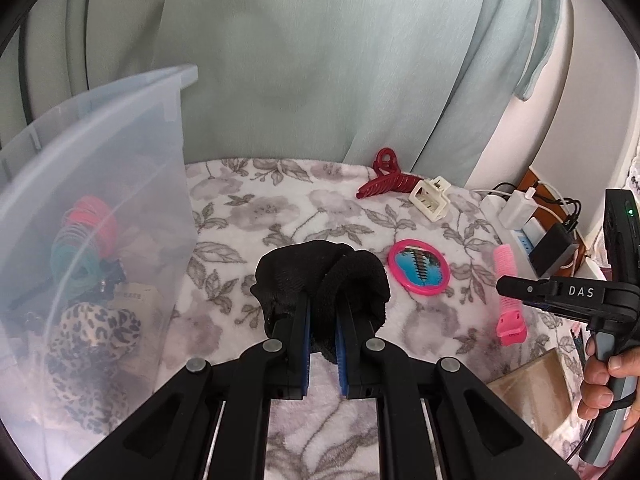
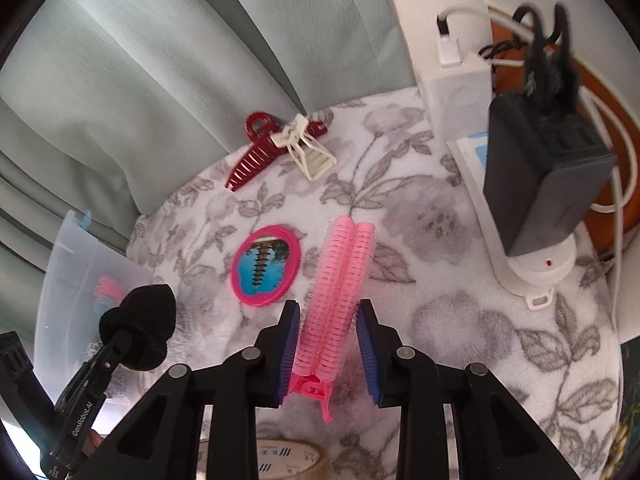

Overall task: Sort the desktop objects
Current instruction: 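Grasp the pink hair-roller clip with the right tool while the left tool holds the elephant, then carry the black elephant and pink roller clip over the clear bin with both tools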

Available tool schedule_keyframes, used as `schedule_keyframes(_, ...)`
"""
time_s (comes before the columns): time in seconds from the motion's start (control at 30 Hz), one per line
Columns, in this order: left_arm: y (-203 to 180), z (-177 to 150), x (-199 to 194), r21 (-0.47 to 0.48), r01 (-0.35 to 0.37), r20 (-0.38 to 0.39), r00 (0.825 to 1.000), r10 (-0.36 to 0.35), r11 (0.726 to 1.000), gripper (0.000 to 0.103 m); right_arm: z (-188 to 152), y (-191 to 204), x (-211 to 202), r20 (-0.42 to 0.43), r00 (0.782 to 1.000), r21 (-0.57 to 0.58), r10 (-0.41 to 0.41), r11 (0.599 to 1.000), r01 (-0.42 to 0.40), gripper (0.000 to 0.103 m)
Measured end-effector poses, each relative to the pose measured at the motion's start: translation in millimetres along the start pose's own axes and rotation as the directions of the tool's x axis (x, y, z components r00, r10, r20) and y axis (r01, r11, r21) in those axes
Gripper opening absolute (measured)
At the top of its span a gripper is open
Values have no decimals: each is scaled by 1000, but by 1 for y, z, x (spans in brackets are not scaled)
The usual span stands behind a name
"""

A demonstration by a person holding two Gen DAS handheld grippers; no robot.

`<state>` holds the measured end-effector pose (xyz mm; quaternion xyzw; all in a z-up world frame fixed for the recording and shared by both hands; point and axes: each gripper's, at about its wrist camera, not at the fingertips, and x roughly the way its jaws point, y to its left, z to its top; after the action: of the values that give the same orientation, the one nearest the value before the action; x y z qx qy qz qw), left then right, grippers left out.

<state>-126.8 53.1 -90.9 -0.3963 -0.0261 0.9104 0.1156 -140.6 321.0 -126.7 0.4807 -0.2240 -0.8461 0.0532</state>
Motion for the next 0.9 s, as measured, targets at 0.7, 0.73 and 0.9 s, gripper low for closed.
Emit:
schedule_keyframes(0.7,-10,-8,-104,12,38,170,985,-39,999,11,-47,40,-126,205,964,-69,171,985,-160,31)
schedule_keyframes(0.73,-10,-8,-110,12,41,179,983,-43,999,11,-49,42,-129,211,961,-72,177,984,-165,31)
schedule_keyframes(0.9,-5,-11,-133,9,58,225,973,-59,998,11,-62,54,-148,239,949,-88,204,978,-188,31)
